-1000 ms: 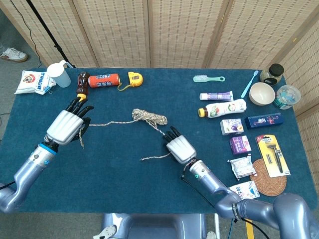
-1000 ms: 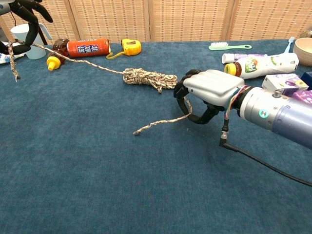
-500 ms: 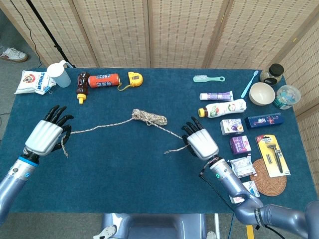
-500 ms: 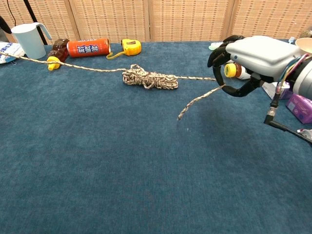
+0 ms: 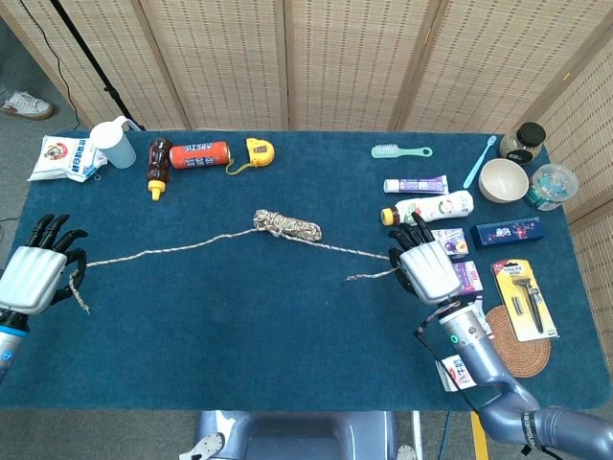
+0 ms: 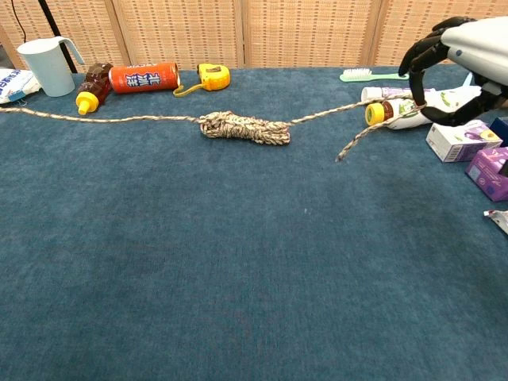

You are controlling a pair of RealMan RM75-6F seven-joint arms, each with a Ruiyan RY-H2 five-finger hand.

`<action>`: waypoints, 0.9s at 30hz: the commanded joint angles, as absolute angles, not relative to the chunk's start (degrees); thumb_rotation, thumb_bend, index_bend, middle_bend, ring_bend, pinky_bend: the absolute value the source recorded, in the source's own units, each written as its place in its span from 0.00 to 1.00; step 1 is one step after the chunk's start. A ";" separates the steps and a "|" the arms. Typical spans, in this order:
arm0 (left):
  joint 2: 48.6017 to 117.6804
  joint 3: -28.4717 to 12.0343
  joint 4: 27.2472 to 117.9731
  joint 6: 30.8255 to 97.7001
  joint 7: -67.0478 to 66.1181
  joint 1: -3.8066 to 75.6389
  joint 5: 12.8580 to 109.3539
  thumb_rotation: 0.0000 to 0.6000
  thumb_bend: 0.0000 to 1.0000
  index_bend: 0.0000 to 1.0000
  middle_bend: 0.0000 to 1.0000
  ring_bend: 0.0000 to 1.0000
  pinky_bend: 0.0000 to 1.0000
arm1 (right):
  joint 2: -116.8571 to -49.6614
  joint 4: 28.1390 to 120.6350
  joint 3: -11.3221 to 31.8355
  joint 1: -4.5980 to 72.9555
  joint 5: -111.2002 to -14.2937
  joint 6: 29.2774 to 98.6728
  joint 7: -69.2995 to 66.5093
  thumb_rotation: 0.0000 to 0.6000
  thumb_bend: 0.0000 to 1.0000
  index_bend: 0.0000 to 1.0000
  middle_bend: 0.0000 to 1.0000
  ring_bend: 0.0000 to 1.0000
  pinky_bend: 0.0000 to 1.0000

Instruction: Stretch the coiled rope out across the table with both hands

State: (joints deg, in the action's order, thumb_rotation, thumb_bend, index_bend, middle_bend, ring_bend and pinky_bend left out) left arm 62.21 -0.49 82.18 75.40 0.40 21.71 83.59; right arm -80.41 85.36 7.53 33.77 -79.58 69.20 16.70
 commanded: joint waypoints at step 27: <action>53.64 0.94 93.86 67.79 -6.40 20.13 81.23 0.76 0.31 0.00 0.00 0.00 0.00 | -73.18 91.19 6.57 29.32 -77.47 67.85 14.66 1.00 0.43 0.00 0.00 0.00 0.00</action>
State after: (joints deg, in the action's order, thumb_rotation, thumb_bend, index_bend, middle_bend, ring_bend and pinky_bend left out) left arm 55.20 0.78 91.18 68.35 -3.62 20.26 82.31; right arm -73.38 90.99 6.55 29.54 -77.38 67.56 14.74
